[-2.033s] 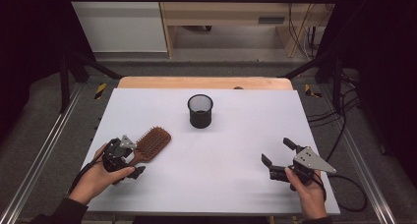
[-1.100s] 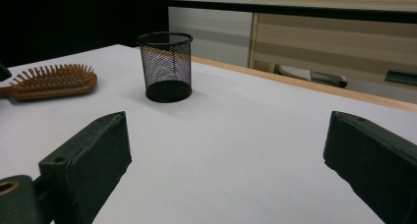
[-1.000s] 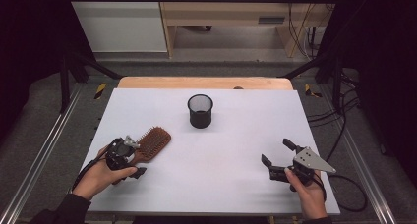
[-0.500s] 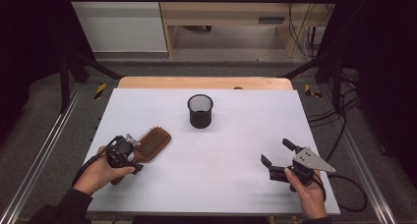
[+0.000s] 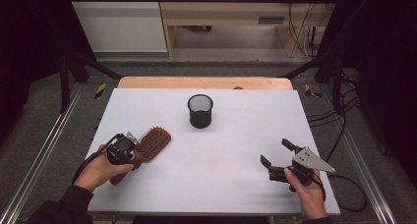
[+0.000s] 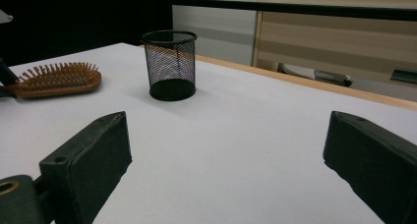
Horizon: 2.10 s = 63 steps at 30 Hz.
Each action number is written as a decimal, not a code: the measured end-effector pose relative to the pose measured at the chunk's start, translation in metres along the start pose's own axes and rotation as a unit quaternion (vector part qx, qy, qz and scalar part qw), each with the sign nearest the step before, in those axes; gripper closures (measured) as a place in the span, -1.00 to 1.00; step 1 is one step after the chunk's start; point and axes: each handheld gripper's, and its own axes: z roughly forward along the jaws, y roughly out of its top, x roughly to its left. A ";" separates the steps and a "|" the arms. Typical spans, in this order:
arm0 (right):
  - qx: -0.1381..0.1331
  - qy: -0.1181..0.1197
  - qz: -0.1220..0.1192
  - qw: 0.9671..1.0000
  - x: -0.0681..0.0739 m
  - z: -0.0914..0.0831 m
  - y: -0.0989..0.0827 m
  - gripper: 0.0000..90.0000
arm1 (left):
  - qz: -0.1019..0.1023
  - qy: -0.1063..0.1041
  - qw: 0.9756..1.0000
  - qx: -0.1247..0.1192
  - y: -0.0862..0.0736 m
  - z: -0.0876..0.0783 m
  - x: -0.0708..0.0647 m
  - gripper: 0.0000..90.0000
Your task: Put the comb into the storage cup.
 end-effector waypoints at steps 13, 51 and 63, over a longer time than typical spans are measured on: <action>0.003 -0.001 0.000 1.000 0.000 0.000 0.000 -0.92 | 0.001 -0.014 1.000 0.005 -0.002 0.003 0.004 0.38; 0.004 0.003 0.001 1.000 0.000 0.001 0.000 -0.91 | 0.005 0.018 1.000 -0.005 0.000 0.003 -0.001 0.62; 0.006 0.003 0.001 1.000 0.000 0.002 0.000 -0.92 | 0.003 0.015 0.994 -0.109 -0.001 -0.013 -0.005 0.62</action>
